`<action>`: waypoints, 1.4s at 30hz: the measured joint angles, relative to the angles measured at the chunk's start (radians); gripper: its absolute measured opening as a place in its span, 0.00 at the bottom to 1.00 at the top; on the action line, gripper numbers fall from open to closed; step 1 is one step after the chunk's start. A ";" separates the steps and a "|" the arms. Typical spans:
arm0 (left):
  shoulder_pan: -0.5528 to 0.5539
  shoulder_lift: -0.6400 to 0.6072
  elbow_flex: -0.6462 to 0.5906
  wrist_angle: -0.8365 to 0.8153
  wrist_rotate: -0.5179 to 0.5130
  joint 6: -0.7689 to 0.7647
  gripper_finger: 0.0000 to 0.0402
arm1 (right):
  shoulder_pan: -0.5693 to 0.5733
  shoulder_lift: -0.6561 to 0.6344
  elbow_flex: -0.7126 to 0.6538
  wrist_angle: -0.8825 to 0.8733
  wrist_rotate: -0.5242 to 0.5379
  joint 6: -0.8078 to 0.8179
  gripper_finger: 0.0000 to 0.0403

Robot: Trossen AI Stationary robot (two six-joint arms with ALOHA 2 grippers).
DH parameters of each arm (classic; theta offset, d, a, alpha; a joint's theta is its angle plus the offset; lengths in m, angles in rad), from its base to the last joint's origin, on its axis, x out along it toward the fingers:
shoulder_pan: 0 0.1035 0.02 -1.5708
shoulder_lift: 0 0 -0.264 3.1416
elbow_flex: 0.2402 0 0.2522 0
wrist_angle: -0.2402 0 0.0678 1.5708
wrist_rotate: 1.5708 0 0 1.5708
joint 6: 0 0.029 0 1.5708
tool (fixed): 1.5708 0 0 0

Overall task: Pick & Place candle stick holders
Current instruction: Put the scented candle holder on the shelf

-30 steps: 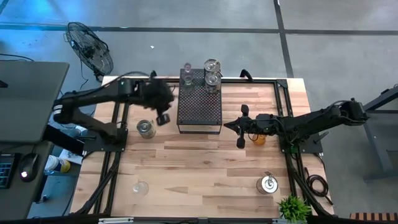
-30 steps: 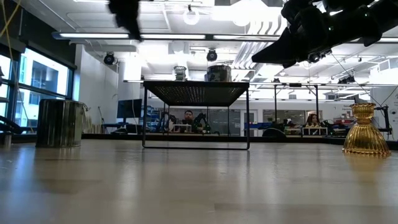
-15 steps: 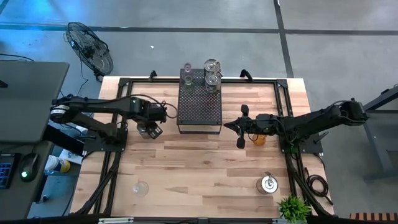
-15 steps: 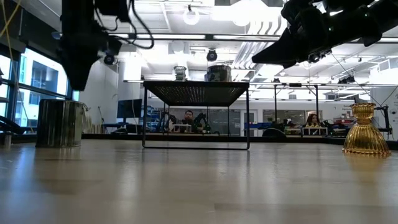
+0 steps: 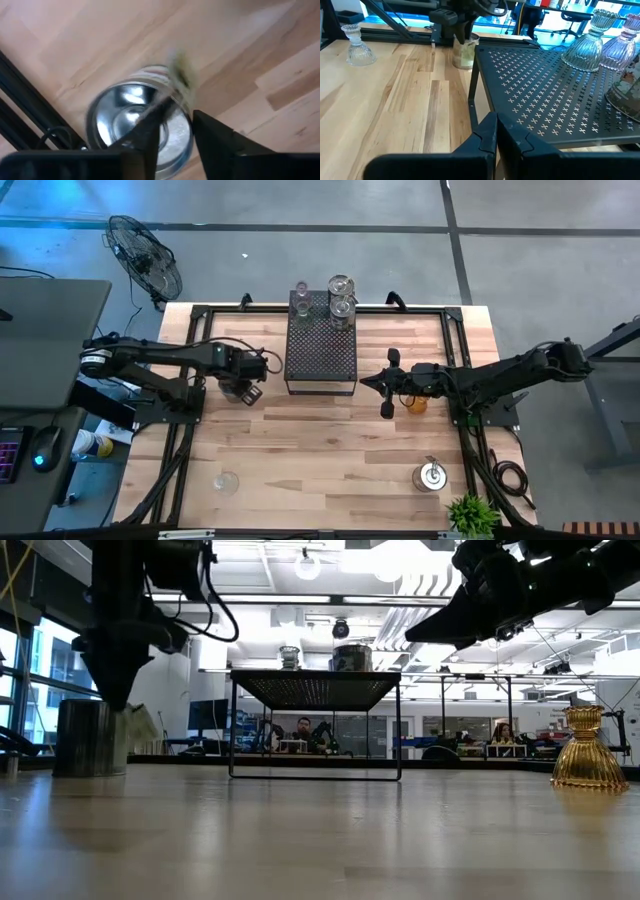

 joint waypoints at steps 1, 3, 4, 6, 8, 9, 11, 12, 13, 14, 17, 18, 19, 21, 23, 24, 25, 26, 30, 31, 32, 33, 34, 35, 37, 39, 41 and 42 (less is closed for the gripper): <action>0.000 -0.001 -0.005 0.009 0.010 0.008 0.22 | 0.000 0.000 0.000 0.000 0.000 0.000 0.00; -0.008 -0.003 -0.019 0.033 0.023 0.031 0.16 | 0.000 0.000 0.000 0.000 0.000 0.000 0.00; -0.016 -0.003 -0.021 0.038 0.023 0.037 0.13 | 0.000 0.000 0.000 0.000 0.000 0.000 0.00; -0.035 -0.003 -0.020 0.041 0.017 0.058 0.07 | 0.000 0.000 0.000 0.000 0.000 0.000 0.00; -0.059 -0.005 -0.012 0.040 0.019 0.082 0.02 | 0.000 0.000 0.000 0.000 0.000 0.000 0.00; -0.073 -0.007 -0.005 0.042 0.020 0.098 0.02 | 0.000 0.000 0.000 0.001 0.000 0.000 0.00; -0.109 -0.010 0.012 0.042 0.036 0.120 0.02 | 0.000 0.000 0.000 0.005 0.000 0.000 0.00; -0.128 -0.012 0.025 0.041 0.042 0.131 0.02 | 0.000 0.000 0.000 0.008 0.000 0.000 0.00; -0.149 -0.014 0.037 0.046 0.049 0.139 0.02 | 0.000 0.000 0.000 0.008 0.000 0.000 0.00; -0.171 -0.014 0.046 0.050 0.050 0.147 0.02 | 0.000 0.000 0.000 0.009 0.000 0.000 0.00; -0.243 -0.014 0.063 0.054 0.045 0.183 0.01 | 0.000 0.000 0.000 0.009 0.000 0.000 0.00; -0.270 -0.014 0.066 0.064 0.043 0.194 0.01 | 0.000 0.000 0.000 0.010 0.000 0.000 0.00; -0.300 -0.014 0.066 0.083 0.041 0.208 0.01 | 0.000 0.000 0.000 0.010 0.000 0.002 0.00; -0.357 -0.014 0.066 0.139 0.037 0.241 0.01 | 0.000 0.000 0.000 0.013 0.000 0.006 0.00; -0.415 -0.014 0.068 0.207 0.025 0.281 0.01 | 0.000 0.000 0.000 0.016 0.000 0.007 0.00; -0.440 -0.011 0.068 0.251 0.015 0.314 0.01 | 0.000 0.000 0.000 0.016 0.000 0.008 0.00; -0.463 -0.005 0.068 0.303 0.008 0.358 0.01 | 0.000 0.000 0.000 0.016 0.000 0.010 0.00; -0.482 0.003 0.068 0.357 -0.004 0.404 0.01 | 0.000 0.000 0.000 0.016 0.000 0.010 0.00; -0.512 0.054 0.069 0.570 -0.041 0.623 0.01 | 0.000 0.000 0.000 0.018 0.000 0.025 0.00; -0.510 0.072 0.070 0.619 -0.043 0.687 0.01 | 0.000 0.000 0.000 0.022 0.000 0.026 0.00; -0.507 0.093 0.070 0.666 -0.045 0.752 0.01 | 0.000 0.000 0.000 0.026 -0.002 0.026 0.00; -0.493 0.116 0.070 0.708 -0.046 0.821 0.01 | 0.000 0.000 0.000 0.030 -0.005 0.030 0.00; -0.477 0.138 0.070 0.746 -0.036 0.889 0.01 | 0.000 0.000 0.000 0.033 -0.006 0.033 0.00; -0.460 0.160 0.070 0.783 -0.016 0.950 0.01 | 0.000 0.000 0.000 0.037 -0.007 0.033 0.00; -0.413 0.205 0.070 0.847 0.041 1.048 0.01 | 0.004 0.000 0.000 0.045 -0.016 0.034 0.00; -0.370 0.250 0.076 0.879 0.100 1.140 0.01 | 0.013 0.000 0.000 0.053 -0.016 0.034 0.00; -0.337 0.290 0.100 0.871 0.132 1.219 0.01 | 0.023 0.000 0.000 0.059 -0.017 0.033 0.00; -0.326 0.305 0.113 0.865 0.144 1.257 0.01 | 0.029 0.000 0.000 0.062 -0.019 0.031 0.00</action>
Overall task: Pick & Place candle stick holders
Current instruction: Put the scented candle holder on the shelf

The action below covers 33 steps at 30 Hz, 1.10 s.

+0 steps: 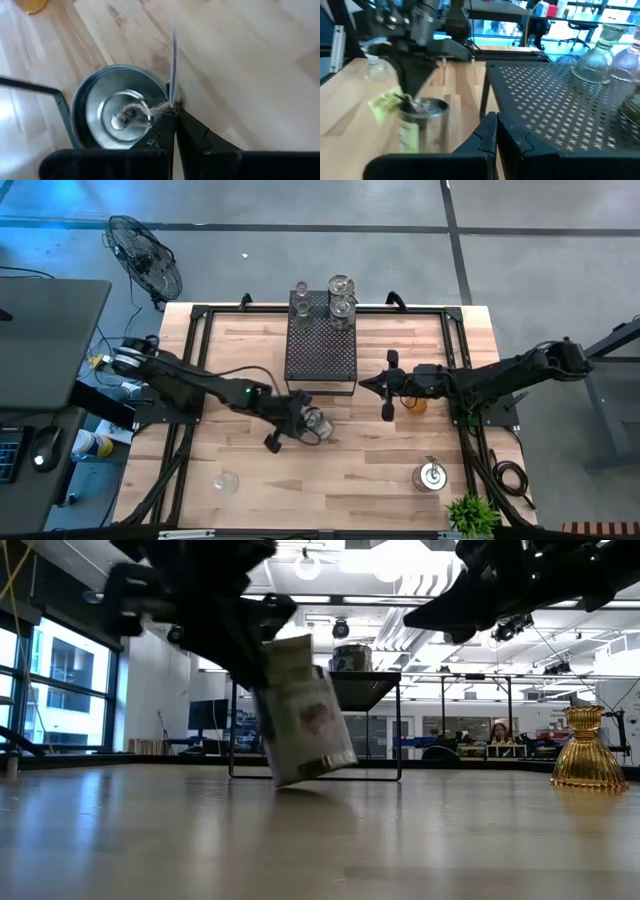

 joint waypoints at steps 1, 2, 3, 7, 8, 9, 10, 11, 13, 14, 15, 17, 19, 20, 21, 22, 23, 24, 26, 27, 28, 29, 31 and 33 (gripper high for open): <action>0.007 0.015 0.015 -0.007 0.006 0.039 0.01 | 0.005 0.000 0.000 0.001 0.000 -0.002 0.00; 0.010 0.028 0.029 -0.014 0.012 0.080 0.01 | 0.009 0.000 0.000 0.006 0.002 -0.002 0.00; 0.011 0.036 0.040 -0.023 0.011 0.117 0.01 | 0.013 0.000 0.000 0.008 0.004 -0.006 0.00; 0.005 0.058 0.070 -0.036 -0.045 0.188 0.01 | 0.016 0.000 0.000 0.010 0.017 -0.015 0.00; 0.005 0.059 0.075 -0.040 -0.049 0.189 0.03 | 0.016 0.000 0.000 0.011 0.018 -0.014 0.00; 0.006 0.060 0.081 -0.040 -0.052 0.187 0.05 | 0.016 0.000 0.000 0.011 0.019 -0.015 0.00; 0.006 0.060 0.089 -0.040 -0.057 0.177 0.07 | 0.016 0.000 0.000 0.011 0.019 -0.015 0.00; 0.007 0.060 0.096 -0.045 -0.055 0.162 0.11 | 0.016 0.000 0.000 0.011 0.019 -0.015 0.00; 0.006 0.060 0.114 -0.071 -0.056 0.133 0.18 | 0.016 0.000 0.000 0.011 0.019 -0.014 0.00; 0.006 0.060 0.126 -0.090 -0.055 0.115 0.22 | 0.016 0.000 0.000 0.011 0.019 -0.014 0.00; 0.006 0.060 0.136 -0.109 -0.057 0.110 0.26 | 0.016 0.000 0.000 0.011 0.019 -0.014 0.00; 0.006 0.060 0.156 -0.150 -0.066 0.099 0.34 | 0.016 0.000 0.000 0.011 0.019 -0.014 0.00; 0.006 0.057 0.179 -0.213 -0.086 0.070 0.39 | 0.016 0.000 0.000 0.010 0.019 -0.013 0.00; 0.006 0.052 0.190 -0.247 -0.095 0.048 0.41 | 0.016 0.000 0.000 0.010 0.019 -0.013 0.00; 0.006 0.045 0.197 -0.274 -0.100 0.022 0.42 | 0.016 0.000 0.000 0.010 0.019 -0.014 0.00; 0.006 0.033 0.200 -0.299 -0.106 -0.009 0.42 | 0.016 0.000 0.000 0.010 0.019 -0.013 0.00; 0.006 0.022 0.200 -0.327 -0.108 -0.042 0.42 | 0.016 0.000 0.000 0.010 0.019 -0.013 0.00; 0.006 0.012 0.200 -0.351 -0.107 -0.076 0.41 | 0.016 0.000 0.000 0.010 0.019 -0.013 0.00; 0.006 -0.009 0.188 -0.373 -0.097 -0.137 0.36 | 0.016 0.000 0.000 0.010 0.019 -0.013 0.00; 0.002 -0.027 0.169 -0.369 -0.090 -0.162 0.33 | 0.016 0.000 0.000 0.010 0.019 -0.013 0.00; -0.005 -0.048 0.141 -0.357 -0.089 -0.185 0.29 | 0.016 0.000 0.000 0.010 0.019 -0.014 0.00; -0.009 -0.070 0.111 -0.339 -0.090 -0.209 0.24 | 0.016 0.000 0.000 0.010 0.019 -0.014 0.00; -0.016 -0.119 0.037 -0.297 -0.082 -0.266 0.15 | 0.016 0.000 0.000 0.010 0.019 -0.014 0.00; -0.022 -0.177 -0.042 -0.255 -0.068 -0.328 0.05 | 0.016 0.000 0.000 0.010 0.020 -0.015 0.00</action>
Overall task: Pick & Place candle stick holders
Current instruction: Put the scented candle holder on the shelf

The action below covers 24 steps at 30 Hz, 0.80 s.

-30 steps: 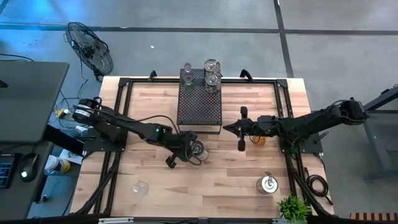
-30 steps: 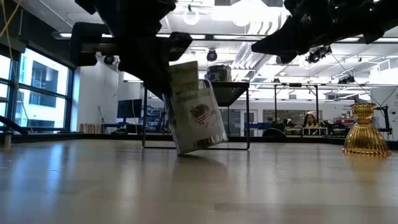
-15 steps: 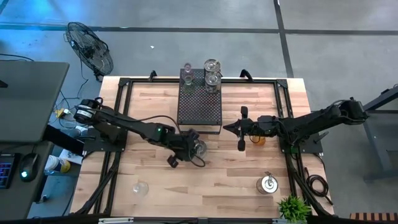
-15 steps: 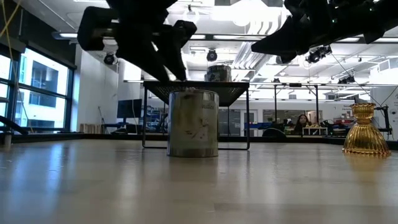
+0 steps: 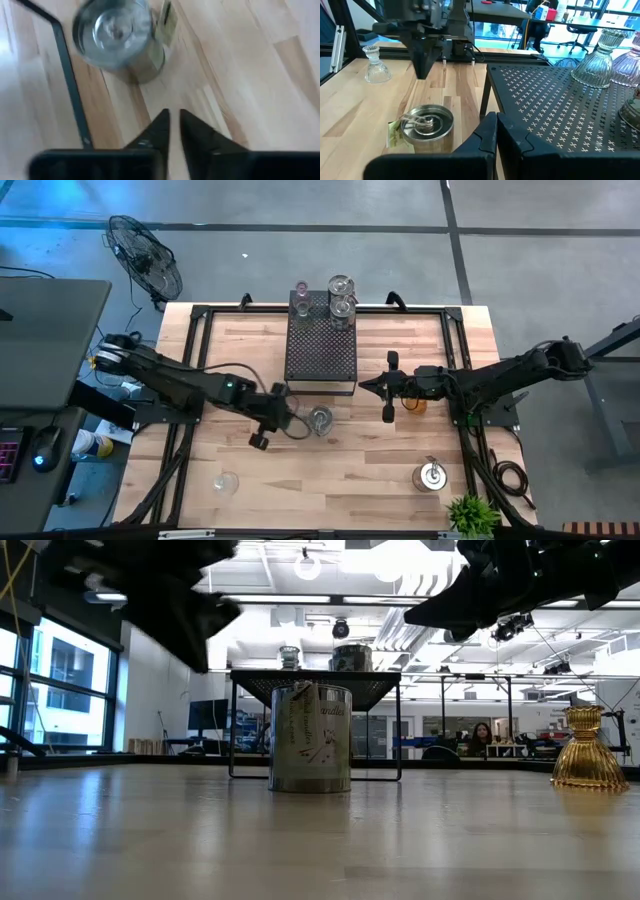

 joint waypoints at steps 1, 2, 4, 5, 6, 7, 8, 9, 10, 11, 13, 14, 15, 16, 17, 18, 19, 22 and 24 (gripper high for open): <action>-0.003 -0.034 -0.041 0.016 0.005 -0.028 0.03 | 0.000 0.000 0.000 0.000 0.000 -0.001 0.00; -0.010 -0.069 -0.076 0.028 0.010 -0.062 0.02 | 0.000 0.000 0.000 0.001 0.000 -0.001 0.00; -0.028 -0.147 -0.146 0.070 -0.020 -0.131 0.03 | 0.000 0.000 0.000 0.002 0.000 -0.001 0.00; -0.035 -0.190 -0.176 0.082 -0.040 -0.161 0.04 | 0.000 0.000 0.000 0.003 0.000 -0.006 0.00; -0.042 -0.233 -0.205 0.100 -0.057 -0.190 0.04 | 0.000 0.000 0.000 0.002 0.002 -0.007 0.00; -0.047 -0.274 -0.231 0.121 -0.069 -0.219 0.03 | 0.000 0.000 0.000 0.002 0.004 -0.007 0.00; -0.046 -0.316 -0.256 0.140 -0.077 -0.256 0.03 | 0.000 0.000 0.000 0.003 0.004 -0.008 0.01; -0.042 -0.355 -0.280 0.147 -0.084 -0.299 0.02 | 0.000 0.000 0.000 0.004 0.004 -0.008 0.01; -0.034 -0.387 -0.300 0.147 -0.086 -0.346 0.01 | 0.000 0.000 0.000 0.004 0.004 -0.008 0.01; -0.018 -0.410 -0.313 0.141 -0.086 -0.398 0.01 | 0.000 0.000 0.000 0.005 0.004 -0.009 0.01; 0.018 -0.430 -0.334 0.101 -0.088 -0.476 0.00 | 0.000 0.000 0.000 0.010 0.004 -0.009 0.01; 0.031 -0.435 -0.343 0.083 -0.091 -0.494 0.00 | 0.000 0.000 0.000 0.011 0.003 -0.009 0.00; 0.037 -0.439 -0.354 0.084 -0.106 -0.497 0.00 | 0.000 0.000 0.000 0.011 0.003 -0.009 0.00; 0.036 -0.446 -0.369 0.108 -0.136 -0.488 0.00 | 0.000 0.000 0.000 0.011 0.003 -0.009 0.00; 0.035 -0.454 -0.388 0.141 -0.161 -0.470 0.00 | 0.000 0.000 0.000 0.011 0.003 -0.009 0.00; 0.035 -0.460 -0.413 0.193 -0.172 -0.447 0.00 | 0.000 0.000 0.000 0.011 0.004 -0.009 0.00; 0.037 -0.465 -0.440 0.250 -0.172 -0.425 0.00 | 0.000 0.000 0.000 0.012 0.003 -0.009 0.00; 0.064 -0.468 -0.529 0.473 -0.156 -0.360 0.00 | 0.000 0.000 0.000 0.012 0.004 -0.006 0.00; 0.089 -0.469 -0.585 0.605 -0.132 -0.346 0.00 | 0.000 0.000 0.000 0.015 0.004 -0.006 0.00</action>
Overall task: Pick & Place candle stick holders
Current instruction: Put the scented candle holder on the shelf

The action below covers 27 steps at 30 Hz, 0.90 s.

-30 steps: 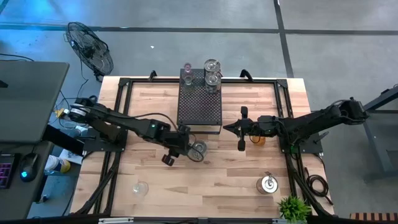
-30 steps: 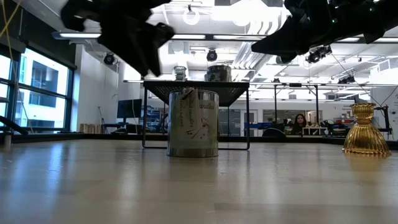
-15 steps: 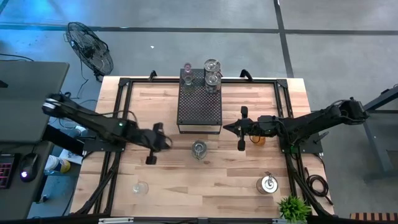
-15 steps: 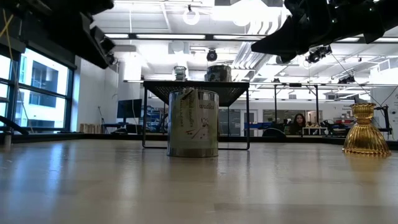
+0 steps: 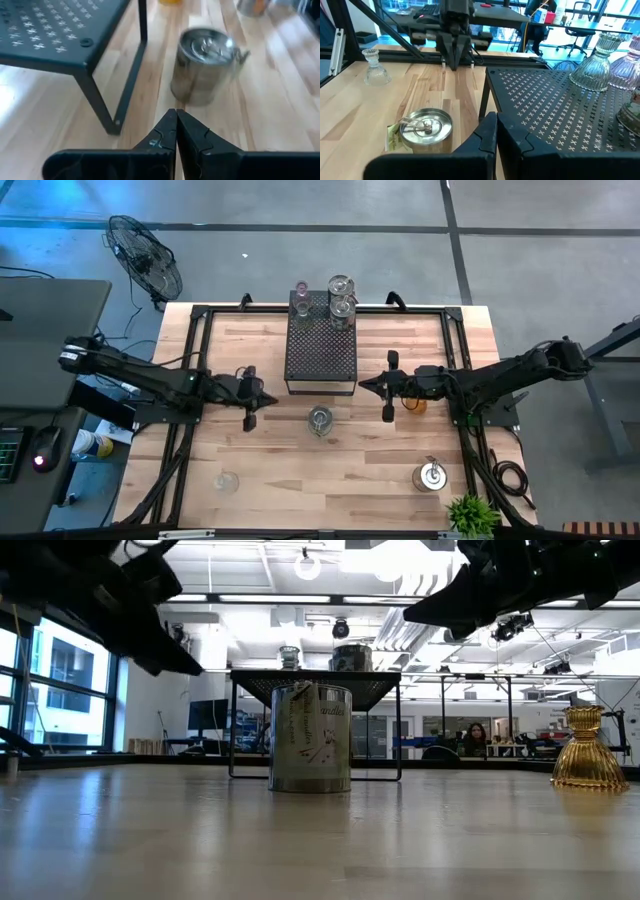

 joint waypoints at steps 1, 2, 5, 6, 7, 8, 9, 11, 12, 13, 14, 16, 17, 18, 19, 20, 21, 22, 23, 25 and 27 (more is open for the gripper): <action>0.016 0.000 -0.027 0.052 0.007 0.002 0.00 | 0.000 0.000 0.000 0.004 0.002 0.000 0.00; 0.032 0.000 -0.051 0.101 0.010 0.004 0.00 | 0.000 0.000 0.000 0.008 0.005 0.002 0.00; 0.094 -0.003 -0.112 0.223 0.010 0.000 0.00 | -0.001 0.000 0.000 0.025 0.008 0.016 0.00; 0.116 -0.003 -0.128 0.259 0.010 -0.001 0.00 | -0.001 0.000 0.000 0.030 0.008 0.024 0.00; 0.139 -0.003 -0.143 0.291 0.010 0.000 0.00 | -0.001 0.000 0.004 0.028 0.008 0.032 0.00; 0.160 -0.003 -0.154 0.320 0.010 0.003 0.00 | -0.001 0.000 0.016 0.007 0.008 0.046 0.00; 0.183 -0.003 -0.161 0.346 0.010 0.007 0.00 | -0.001 0.000 0.035 -0.023 0.014 0.057 0.00; 0.228 -0.003 -0.172 0.391 0.010 0.020 0.00 | -0.001 0.000 0.091 -0.128 0.033 0.084 0.00; 0.252 -0.003 -0.175 0.406 0.010 0.024 0.00 | -0.001 0.000 0.125 -0.199 0.044 0.100 0.00; 0.275 -0.003 -0.178 0.415 0.010 0.029 0.00 | -0.001 0.000 0.163 -0.279 0.050 0.120 0.00; 0.298 -0.003 -0.182 0.425 0.010 0.038 0.00 | -0.001 0.000 0.199 -0.361 0.052 0.143 0.00; 0.344 -0.003 -0.193 0.452 0.010 0.059 0.00 | -0.001 0.011 0.269 -0.501 0.049 0.197 0.00; 0.366 -0.003 -0.200 0.462 0.010 0.064 0.00 | -0.001 0.018 0.297 -0.554 0.042 0.221 0.00; 0.388 -0.003 -0.205 0.465 0.011 0.069 0.00 | 0.000 0.033 0.321 -0.603 0.030 0.242 0.00; 0.411 -0.003 -0.209 0.465 0.019 0.072 0.00 | 0.000 0.053 0.341 -0.643 0.004 0.264 0.00; 0.432 -0.003 -0.211 0.466 0.030 0.076 0.00 | 0.000 0.076 0.359 -0.673 -0.023 0.290 0.00; 0.453 -0.003 -0.212 0.467 0.046 0.078 0.00 | 0.000 0.104 0.374 -0.701 -0.050 0.316 0.00; 0.471 -0.003 -0.212 0.469 0.064 0.083 0.00 | 0.001 0.133 0.390 -0.724 -0.078 0.340 0.00; 0.488 -0.003 -0.212 0.471 0.084 0.092 0.00 | 0.004 0.166 0.407 -0.741 -0.097 0.362 0.00; 0.517 -0.003 -0.212 0.484 0.121 0.113 0.00 | 0.010 0.229 0.448 -0.770 -0.100 0.413 0.01; 0.540 -0.003 -0.212 0.492 0.140 0.132 0.00 | 0.012 0.294 0.498 -0.809 -0.102 0.473 0.02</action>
